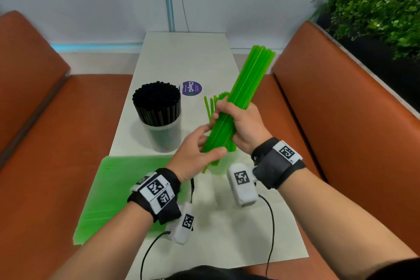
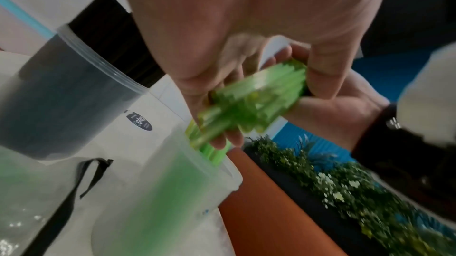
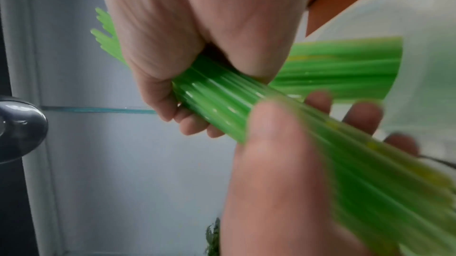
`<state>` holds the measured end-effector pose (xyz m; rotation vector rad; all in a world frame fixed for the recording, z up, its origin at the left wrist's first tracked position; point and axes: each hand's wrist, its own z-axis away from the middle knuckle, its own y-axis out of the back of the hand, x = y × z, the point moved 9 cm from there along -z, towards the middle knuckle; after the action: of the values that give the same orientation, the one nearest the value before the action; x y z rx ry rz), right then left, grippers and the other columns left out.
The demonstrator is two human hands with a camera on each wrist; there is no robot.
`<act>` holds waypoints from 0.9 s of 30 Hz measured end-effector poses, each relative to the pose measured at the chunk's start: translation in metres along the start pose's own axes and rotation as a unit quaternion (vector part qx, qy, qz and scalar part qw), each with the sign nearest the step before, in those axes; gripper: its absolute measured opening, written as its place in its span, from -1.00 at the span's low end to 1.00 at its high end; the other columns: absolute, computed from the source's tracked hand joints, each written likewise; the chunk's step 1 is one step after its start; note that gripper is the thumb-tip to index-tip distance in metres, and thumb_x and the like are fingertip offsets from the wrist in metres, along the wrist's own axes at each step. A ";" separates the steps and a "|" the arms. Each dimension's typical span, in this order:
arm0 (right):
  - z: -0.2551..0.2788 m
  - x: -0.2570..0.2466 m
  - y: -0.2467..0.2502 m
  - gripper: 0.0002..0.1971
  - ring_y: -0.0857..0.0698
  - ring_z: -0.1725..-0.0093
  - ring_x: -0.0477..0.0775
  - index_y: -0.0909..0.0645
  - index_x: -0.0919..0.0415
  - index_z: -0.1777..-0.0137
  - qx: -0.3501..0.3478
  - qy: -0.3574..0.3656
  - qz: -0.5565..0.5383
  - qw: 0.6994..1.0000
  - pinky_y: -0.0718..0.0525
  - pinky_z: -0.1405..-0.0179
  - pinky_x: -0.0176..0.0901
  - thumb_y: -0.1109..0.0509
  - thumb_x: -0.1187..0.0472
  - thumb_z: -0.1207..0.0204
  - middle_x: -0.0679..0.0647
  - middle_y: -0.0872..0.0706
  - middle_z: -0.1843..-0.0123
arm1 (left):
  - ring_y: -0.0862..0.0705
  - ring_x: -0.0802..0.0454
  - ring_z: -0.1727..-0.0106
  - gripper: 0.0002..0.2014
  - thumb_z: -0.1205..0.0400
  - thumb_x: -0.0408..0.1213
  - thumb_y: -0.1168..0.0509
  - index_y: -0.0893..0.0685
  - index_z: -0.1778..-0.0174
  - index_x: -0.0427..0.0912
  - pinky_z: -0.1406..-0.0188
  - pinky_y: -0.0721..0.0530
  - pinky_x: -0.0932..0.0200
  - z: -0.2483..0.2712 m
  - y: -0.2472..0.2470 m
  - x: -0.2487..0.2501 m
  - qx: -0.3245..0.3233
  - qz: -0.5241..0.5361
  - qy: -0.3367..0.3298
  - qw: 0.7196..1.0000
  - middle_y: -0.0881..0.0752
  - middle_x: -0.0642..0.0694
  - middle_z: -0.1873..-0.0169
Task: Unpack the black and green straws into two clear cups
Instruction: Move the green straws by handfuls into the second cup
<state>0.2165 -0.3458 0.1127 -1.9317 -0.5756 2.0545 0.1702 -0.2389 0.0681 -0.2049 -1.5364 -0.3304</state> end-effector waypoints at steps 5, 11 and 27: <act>0.007 0.016 -0.014 -0.87 -0.62 0.36 0.12 -0.55 0.26 0.14 -0.008 -0.036 -0.058 0.998 -0.65 0.26 0.00 -0.43 0.45 -0.51 0.14 -0.59 0.34 | -0.70 0.05 0.48 -0.76 -0.43 -0.25 -0.43 -0.58 0.06 0.10 0.51 -0.66 0.19 0.000 -0.005 -0.006 0.045 -0.105 0.015 0.993 -0.69 0.00 0.36; 0.002 -0.013 0.028 -0.91 -0.63 0.40 0.02 -0.62 0.21 0.18 0.090 -0.013 -0.151 0.984 -0.69 0.30 -0.07 -0.48 0.34 -0.47 0.07 -0.60 0.36 | -0.39 0.12 0.57 -0.85 -0.36 -0.12 -0.33 -0.52 0.23 0.19 0.60 -0.45 0.18 0.008 0.003 -0.023 -0.024 -0.222 0.040 0.974 -0.46 0.09 0.45; 0.008 0.011 0.055 -0.89 -0.69 0.42 0.06 -0.64 0.26 0.24 0.213 0.004 -0.248 0.945 -0.71 0.33 -0.09 -0.43 0.35 -0.51 0.12 -0.69 0.38 | -0.77 -0.07 -0.22 -0.43 -0.76 0.21 0.04 -0.68 -0.32 -0.11 -0.17 -0.67 -0.09 0.008 0.049 -0.034 0.193 0.222 0.091 0.952 -0.82 -0.07 -0.15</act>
<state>0.2118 -0.3907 0.0783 -1.3747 -0.4990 1.6774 0.1787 -0.1876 0.0381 -0.1985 -1.2987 0.3004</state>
